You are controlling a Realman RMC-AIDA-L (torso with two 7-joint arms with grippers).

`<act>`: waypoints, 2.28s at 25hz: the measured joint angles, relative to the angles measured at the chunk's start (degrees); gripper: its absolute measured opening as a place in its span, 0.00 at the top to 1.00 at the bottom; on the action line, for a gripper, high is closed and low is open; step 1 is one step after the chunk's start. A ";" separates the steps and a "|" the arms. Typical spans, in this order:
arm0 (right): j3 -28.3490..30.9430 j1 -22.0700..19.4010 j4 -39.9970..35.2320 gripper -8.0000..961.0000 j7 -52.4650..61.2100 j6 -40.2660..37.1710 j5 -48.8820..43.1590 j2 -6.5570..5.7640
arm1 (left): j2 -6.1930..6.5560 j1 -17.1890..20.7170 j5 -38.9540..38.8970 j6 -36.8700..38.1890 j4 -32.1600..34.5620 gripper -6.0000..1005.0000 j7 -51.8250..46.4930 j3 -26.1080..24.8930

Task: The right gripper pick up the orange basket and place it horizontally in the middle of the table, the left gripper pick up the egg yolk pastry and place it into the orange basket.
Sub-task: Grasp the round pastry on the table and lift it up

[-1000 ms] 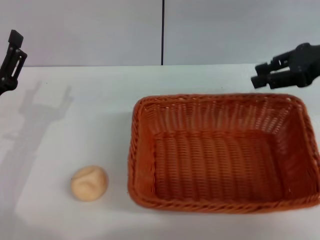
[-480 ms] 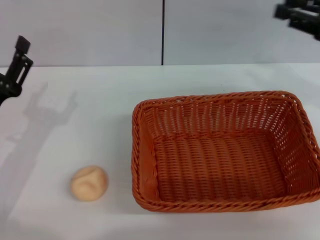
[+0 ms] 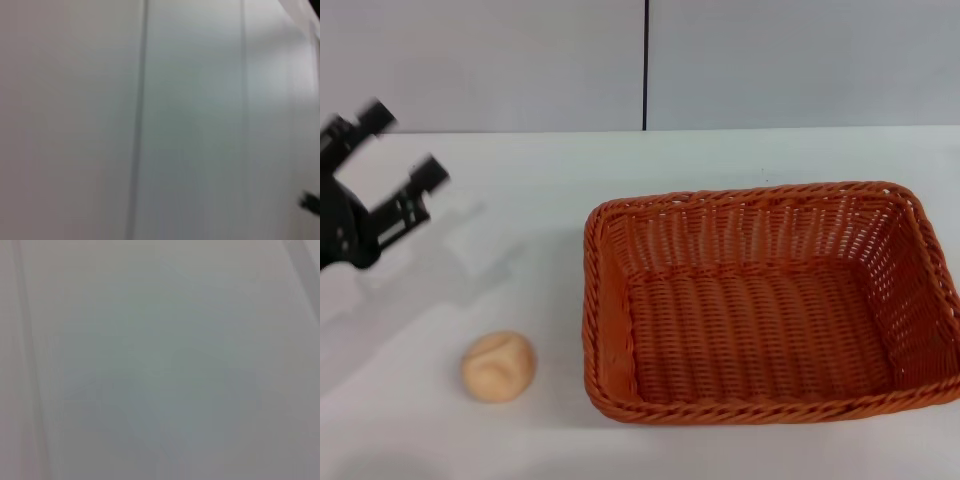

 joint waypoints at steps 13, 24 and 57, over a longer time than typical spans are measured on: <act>6.25 -2.65 2.17 0.48 -0.90 -1.24 5.04 0.51 | 2.40 1.16 17.08 3.36 0.02 0.21 -5.96 0.30; 6.06 -0.38 2.35 0.48 1.13 -2.06 5.04 0.45 | 1.13 3.05 23.30 9.88 0.13 0.21 -5.30 0.47; 5.84 0.24 3.71 0.48 0.18 -1.27 4.60 0.24 | 0.10 3.31 27.28 15.47 -0.40 0.68 -5.39 0.40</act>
